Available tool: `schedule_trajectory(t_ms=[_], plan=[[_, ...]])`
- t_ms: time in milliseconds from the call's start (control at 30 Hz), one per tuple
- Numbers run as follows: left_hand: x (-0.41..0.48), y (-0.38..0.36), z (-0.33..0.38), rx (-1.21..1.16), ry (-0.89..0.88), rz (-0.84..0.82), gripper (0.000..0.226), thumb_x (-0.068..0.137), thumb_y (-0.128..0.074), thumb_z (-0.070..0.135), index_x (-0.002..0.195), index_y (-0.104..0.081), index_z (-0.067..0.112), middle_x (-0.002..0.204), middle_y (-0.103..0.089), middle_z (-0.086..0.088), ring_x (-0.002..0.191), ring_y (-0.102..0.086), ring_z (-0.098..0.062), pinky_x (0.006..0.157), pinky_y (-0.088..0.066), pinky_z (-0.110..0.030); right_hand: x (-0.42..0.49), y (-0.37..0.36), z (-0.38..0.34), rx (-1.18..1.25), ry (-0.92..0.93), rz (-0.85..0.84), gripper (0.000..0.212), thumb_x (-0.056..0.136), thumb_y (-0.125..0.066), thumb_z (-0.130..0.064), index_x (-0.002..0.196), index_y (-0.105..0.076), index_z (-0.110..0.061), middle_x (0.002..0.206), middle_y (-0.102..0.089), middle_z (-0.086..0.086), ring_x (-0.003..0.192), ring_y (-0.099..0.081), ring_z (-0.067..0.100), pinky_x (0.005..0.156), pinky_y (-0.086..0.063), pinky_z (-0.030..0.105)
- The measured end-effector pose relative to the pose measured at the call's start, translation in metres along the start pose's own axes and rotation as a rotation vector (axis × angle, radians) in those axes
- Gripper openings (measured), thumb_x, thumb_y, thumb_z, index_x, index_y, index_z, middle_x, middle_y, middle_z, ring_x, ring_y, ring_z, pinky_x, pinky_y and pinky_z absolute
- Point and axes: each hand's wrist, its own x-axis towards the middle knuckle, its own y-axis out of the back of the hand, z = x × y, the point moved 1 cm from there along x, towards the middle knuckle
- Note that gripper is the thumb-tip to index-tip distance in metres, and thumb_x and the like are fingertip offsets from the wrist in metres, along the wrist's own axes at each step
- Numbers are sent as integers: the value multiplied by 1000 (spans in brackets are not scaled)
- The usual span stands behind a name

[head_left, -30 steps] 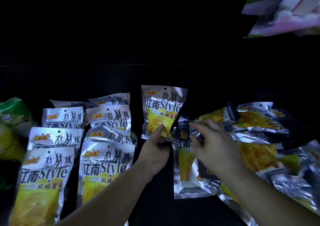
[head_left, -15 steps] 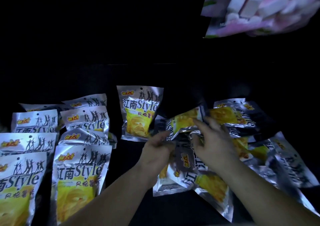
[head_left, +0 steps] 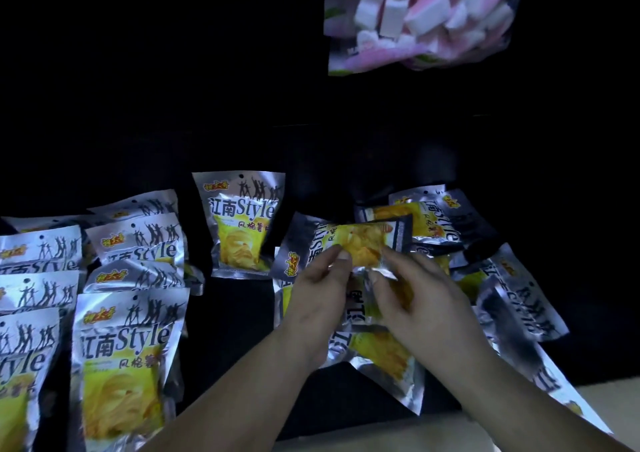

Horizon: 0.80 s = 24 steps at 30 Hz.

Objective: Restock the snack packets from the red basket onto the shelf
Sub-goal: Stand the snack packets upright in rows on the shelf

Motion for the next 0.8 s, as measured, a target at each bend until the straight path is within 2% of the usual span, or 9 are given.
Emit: schedule_trajectory(t_ms=[67,167,233,300,433,567,633,733,800], plan=[[-9,-6,-5,-51,-1,-8,53,78,-76,56,124,-70,32,122,-74,-1,114,-70,-23,103,-54,-48,-10,9,-1,-27,-19,-14,45,94,-43,-65,120,-65,-36,98,-67,-15,91,-65,9,70,-58,36],[-16,-2,-4,9,-118,73,27,87,-81,33,110,-76,20,94,-80,-4,86,-75,-23,81,-60,-40,-13,20,-10,-162,-43,21,40,94,-43,-66,99,-66,-34,72,-64,-15,69,-63,7,58,-51,29],[-19,12,-3,43,-196,89,18,87,-81,19,105,-76,17,73,-73,-12,63,-68,-28,61,-55,-34,-7,23,-16,-149,-37,121,32,91,-52,-62,96,-66,-33,84,-59,-14,75,-63,12,59,-50,29],[-25,33,4,105,-275,97,16,87,-80,7,98,-75,17,66,-58,-11,56,-58,-23,55,-50,-30,7,21,-21,-11,-41,142,26,85,-63,-59,94,-63,-34,99,-53,-14,84,-62,12,65,-50,32],[-33,78,18,161,-295,99,21,88,-74,-5,94,-73,15,69,-45,-11,54,-45,-15,50,-44,-21,27,-10,-45,507,-277,-194,23,79,-83,-38,85,-62,-31,95,-65,-12,88,-64,9,70,-51,27],[-33,115,28,135,-290,143,21,92,-71,-2,94,-74,18,69,-60,-7,63,-56,-17,57,-50,-23,31,-61,-75,630,-274,-260,34,77,-87,-16,87,-58,-31,92,-66,1,84,-67,20,61,-59,30],[-30,130,32,135,-273,176,18,98,-63,3,100,-75,16,71,-68,2,65,-60,-11,58,-51,-22,38,-76,-86,676,-309,-253,38,76,-87,-11,92,-58,-28,96,-65,2,79,-65,16,55,-55,22],[-26,146,41,123,-269,228,20,103,-54,3,104,-72,10,66,-68,4,50,-55,-5,47,-44,-16,49,-89,-97,696,-333,-280,39,76,-88,-14,97,-58,-29,99,-67,-3,88,-64,14,64,-49,19],[-21,154,48,135,-258,269,21,102,-54,1,100,-73,10,66,-67,0,51,-56,-10,46,-45,-20,55,-96,-104,704,-339,-303,40,78,-87,-15,99,-57,-31,101,-66,-5,90,-63,12,67,-46,21]])
